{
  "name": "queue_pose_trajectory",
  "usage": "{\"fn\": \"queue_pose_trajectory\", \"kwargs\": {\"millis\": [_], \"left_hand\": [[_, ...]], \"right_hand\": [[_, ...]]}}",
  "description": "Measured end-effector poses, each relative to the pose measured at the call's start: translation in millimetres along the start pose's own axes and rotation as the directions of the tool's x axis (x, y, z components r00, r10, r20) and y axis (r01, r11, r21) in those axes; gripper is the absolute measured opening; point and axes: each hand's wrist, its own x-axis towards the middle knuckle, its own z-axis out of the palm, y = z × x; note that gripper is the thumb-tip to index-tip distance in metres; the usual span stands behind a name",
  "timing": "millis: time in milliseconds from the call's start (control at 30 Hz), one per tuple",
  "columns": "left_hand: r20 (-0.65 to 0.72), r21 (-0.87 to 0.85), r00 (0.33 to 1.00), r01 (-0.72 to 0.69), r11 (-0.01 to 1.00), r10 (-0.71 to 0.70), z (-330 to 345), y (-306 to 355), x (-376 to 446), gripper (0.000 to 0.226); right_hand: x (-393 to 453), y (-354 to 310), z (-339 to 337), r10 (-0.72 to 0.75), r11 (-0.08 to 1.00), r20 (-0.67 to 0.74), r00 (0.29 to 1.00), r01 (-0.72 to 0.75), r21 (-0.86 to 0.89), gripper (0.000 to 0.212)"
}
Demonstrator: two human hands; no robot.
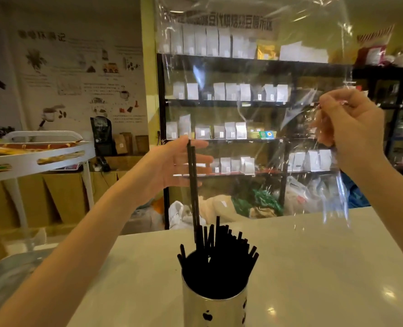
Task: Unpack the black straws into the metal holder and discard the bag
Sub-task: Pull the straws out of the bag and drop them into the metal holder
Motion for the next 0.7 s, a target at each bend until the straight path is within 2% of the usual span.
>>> {"fn": "queue_pose_trajectory", "kwargs": {"millis": [100, 167, 233, 267, 467, 700], "left_hand": [[0.069, 0.058, 0.983, 0.165, 0.985, -0.169, 4.8, -21.7, -6.2, 0.068], [0.117, 0.133, 0.960, 0.238, 0.962, -0.254, 4.8, -41.6, -13.6, 0.045], [0.234, 0.196, 0.921, 0.268, 0.943, -0.310, 1.9, -58.0, -23.2, 0.039], [0.251, 0.204, 0.916, 0.265, 0.942, -0.312, 2.6, -63.3, -27.9, 0.039], [0.110, 0.164, 0.976, 0.171, 0.972, -0.190, 10.2, -72.7, -32.7, 0.025], [0.016, 0.146, 0.997, 0.069, 0.987, -0.072, 10.0, -62.2, -32.2, 0.021]], "right_hand": [[-0.1, 3.7, -1.1, 0.057, 0.998, -0.009, 0.998, -0.057, -0.005, 0.017], [-0.3, 6.3, -2.3, 0.095, 0.995, -0.026, 0.995, -0.095, 0.010, 0.017], [0.3, 9.0, -3.9, 0.125, 0.992, -0.039, 0.991, -0.124, 0.041, 0.018], [0.7, 10.5, -4.4, 0.133, 0.990, -0.037, 0.990, -0.131, 0.053, 0.019], [2.8, 10.7, -3.4, 0.135, 0.990, -0.020, 0.991, -0.134, 0.047, 0.018], [10.6, 5.1, -1.9, 0.096, 0.994, -0.054, 0.994, -0.093, 0.061, 0.016]]}}
